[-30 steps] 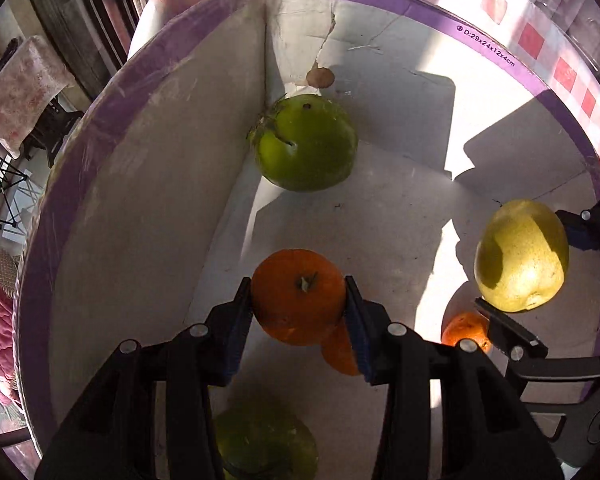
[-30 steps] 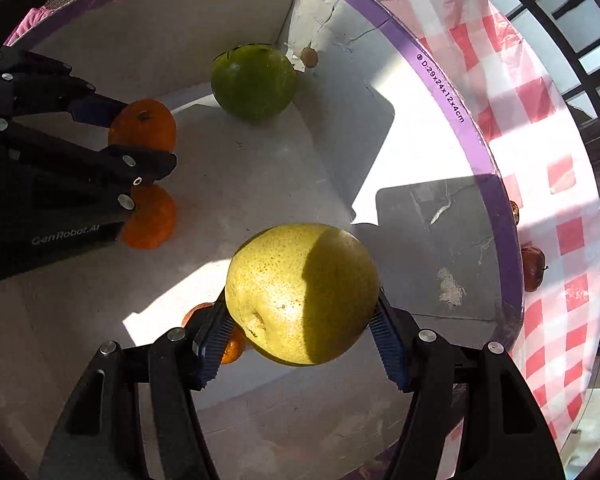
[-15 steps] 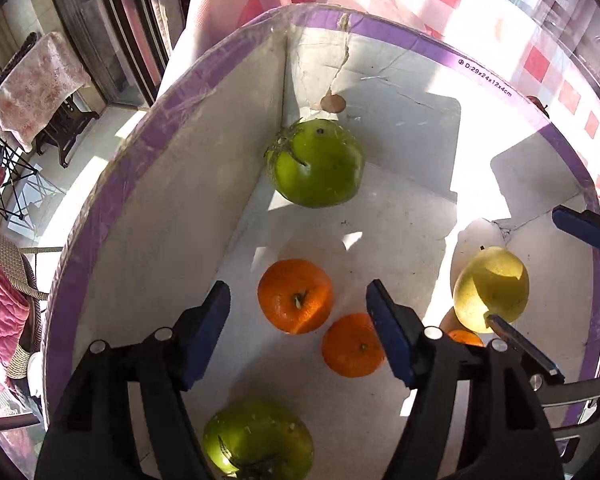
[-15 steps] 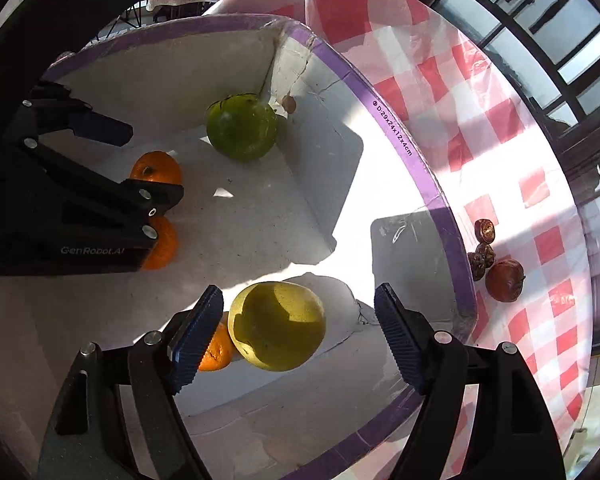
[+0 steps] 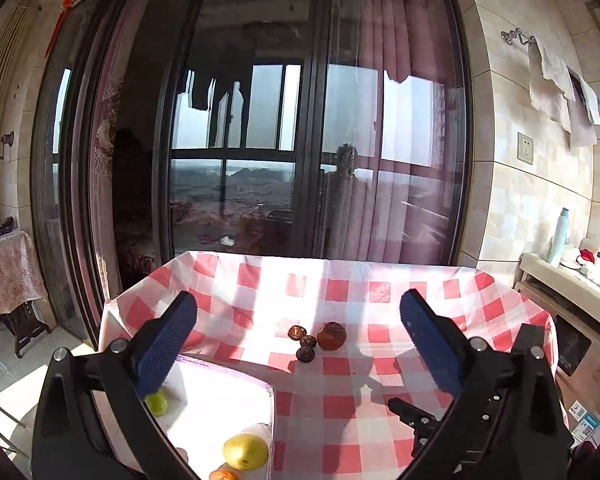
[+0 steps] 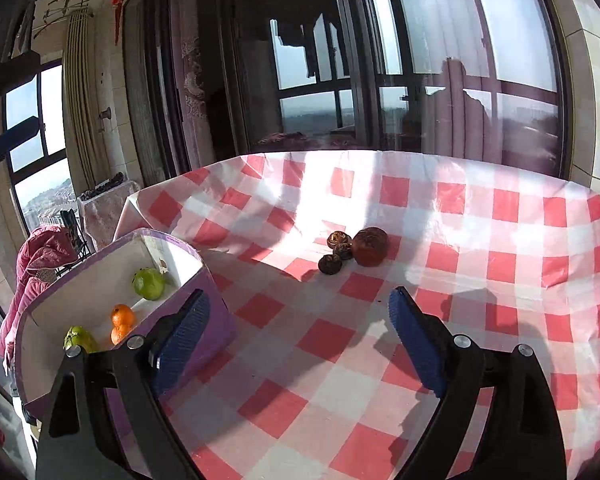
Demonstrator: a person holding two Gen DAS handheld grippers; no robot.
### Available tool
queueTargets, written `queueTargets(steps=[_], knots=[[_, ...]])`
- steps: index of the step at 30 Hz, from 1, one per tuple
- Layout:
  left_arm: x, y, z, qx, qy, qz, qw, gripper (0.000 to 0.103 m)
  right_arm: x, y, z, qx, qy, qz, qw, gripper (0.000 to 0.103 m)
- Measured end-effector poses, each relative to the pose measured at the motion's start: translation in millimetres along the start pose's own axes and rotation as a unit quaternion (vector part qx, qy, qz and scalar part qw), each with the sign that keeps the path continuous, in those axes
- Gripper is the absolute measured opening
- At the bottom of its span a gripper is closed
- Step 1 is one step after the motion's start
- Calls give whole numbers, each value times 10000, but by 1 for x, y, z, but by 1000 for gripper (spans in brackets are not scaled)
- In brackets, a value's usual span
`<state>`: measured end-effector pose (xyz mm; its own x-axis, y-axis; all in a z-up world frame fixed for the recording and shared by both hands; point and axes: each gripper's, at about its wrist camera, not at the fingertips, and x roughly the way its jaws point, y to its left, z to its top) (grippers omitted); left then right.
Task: Organize fruits
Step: 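Move both grippers back over the cloth toward the pomegranate and dates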
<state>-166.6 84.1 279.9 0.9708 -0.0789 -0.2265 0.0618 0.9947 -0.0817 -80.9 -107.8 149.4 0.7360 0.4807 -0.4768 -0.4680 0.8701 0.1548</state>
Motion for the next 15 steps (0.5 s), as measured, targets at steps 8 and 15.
queueTargets(steps=[8,15], knots=[[122,-85,-130,-50,1362,-513,9893,101,25,-90,-76,964,1016,-996,9851,87],[207,-32,-211,-1059,2237,-1,9689,101,57,-128,-89,1348,1243,-1208,9756,87]])
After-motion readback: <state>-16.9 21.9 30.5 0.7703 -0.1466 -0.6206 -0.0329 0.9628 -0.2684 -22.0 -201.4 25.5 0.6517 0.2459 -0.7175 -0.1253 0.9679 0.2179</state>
